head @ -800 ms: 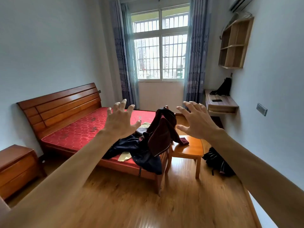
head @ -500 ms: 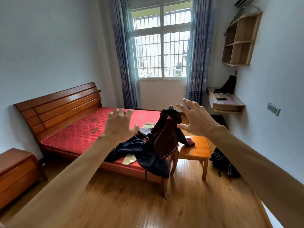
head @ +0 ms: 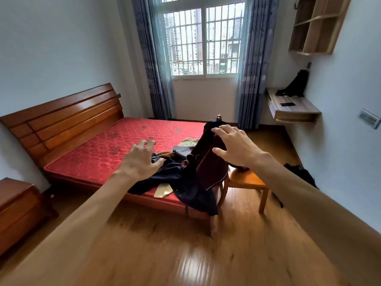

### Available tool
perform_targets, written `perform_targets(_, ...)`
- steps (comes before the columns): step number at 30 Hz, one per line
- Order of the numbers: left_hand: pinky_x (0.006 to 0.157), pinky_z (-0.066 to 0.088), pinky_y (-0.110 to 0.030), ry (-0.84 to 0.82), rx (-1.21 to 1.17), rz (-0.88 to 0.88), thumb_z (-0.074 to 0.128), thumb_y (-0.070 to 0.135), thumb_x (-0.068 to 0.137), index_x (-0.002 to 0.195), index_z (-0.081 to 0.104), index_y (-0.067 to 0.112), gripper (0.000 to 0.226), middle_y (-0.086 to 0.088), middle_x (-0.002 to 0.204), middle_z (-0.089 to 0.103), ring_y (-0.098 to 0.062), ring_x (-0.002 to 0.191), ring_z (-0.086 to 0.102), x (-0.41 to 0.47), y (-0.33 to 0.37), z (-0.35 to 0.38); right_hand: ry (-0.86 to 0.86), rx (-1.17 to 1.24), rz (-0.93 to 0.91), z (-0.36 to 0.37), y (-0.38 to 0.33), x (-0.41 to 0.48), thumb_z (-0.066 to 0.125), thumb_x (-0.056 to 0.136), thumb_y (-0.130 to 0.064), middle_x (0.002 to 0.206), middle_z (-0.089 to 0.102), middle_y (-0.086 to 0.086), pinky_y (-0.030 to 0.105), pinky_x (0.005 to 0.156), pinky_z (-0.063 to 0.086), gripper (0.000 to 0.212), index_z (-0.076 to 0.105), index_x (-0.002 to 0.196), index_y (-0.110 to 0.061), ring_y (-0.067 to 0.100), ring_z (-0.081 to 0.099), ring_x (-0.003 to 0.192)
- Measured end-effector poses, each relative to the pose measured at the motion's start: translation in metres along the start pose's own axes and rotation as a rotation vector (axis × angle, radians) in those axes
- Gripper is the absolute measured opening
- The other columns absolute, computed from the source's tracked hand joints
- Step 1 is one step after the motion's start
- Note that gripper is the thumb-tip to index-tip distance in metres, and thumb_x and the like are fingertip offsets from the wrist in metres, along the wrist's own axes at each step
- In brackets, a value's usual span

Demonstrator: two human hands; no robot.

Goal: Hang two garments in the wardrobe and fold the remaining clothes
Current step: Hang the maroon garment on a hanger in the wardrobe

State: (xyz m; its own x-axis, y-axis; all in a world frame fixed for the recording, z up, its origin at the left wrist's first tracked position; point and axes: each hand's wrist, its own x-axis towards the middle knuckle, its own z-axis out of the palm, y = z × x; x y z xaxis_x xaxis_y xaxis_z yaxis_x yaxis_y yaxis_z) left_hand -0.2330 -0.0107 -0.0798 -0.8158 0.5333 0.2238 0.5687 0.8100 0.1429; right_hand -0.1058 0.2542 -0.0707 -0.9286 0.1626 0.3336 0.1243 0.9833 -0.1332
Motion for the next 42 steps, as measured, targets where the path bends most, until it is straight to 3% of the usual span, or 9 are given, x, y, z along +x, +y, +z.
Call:
perform_targets(22, 0.102, 0.049, -0.048, -0.033, -0.007, 0.193, 0.059, 0.053, 0.091, 0.153, 0.029, 0.019, 0.076, -0.007, 0.149, 0.042, -0.029, 0.135, 0.042, 0.283, 0.061, 0.071, -0.024, 0.141, -0.015, 0.095, 0.131, 0.228, 0.063, 0.092, -0.042, 0.159, 0.029, 0.008, 0.045, 0.118, 0.023, 0.073, 0.03, 0.154, -0.023, 0.028, 0.025, 0.147)
perform_targets(32, 0.103, 0.048, -0.048, -0.048, -0.068, 0.244, 0.059, 0.053, 0.09, 0.152, 0.032, 0.017, 0.076, -0.007, 0.149, 0.043, -0.028, 0.136, 0.043, 0.398, 0.007, 0.117, -0.051, 0.082, 0.051, 0.149, 0.152, 0.329, 0.062, 0.092, -0.045, 0.159, 0.031, 0.006, 0.044, 0.118, 0.024, 0.073, 0.03, 0.154, -0.024, 0.028, 0.027, 0.148)
perform_targets(42, 0.101, 0.05, -0.047, -0.157, -0.103, 0.246, 0.057, 0.055, 0.091, 0.152, 0.033, 0.015, 0.076, -0.008, 0.147, 0.045, -0.029, 0.134, 0.045, 0.52, -0.092, 0.169, -0.097, 0.034, 0.312, 0.192, 0.185, 0.4, 0.065, 0.091, -0.042, 0.156, 0.035, 0.008, 0.046, 0.117, 0.032, 0.072, 0.034, 0.152, -0.021, 0.03, 0.035, 0.143)
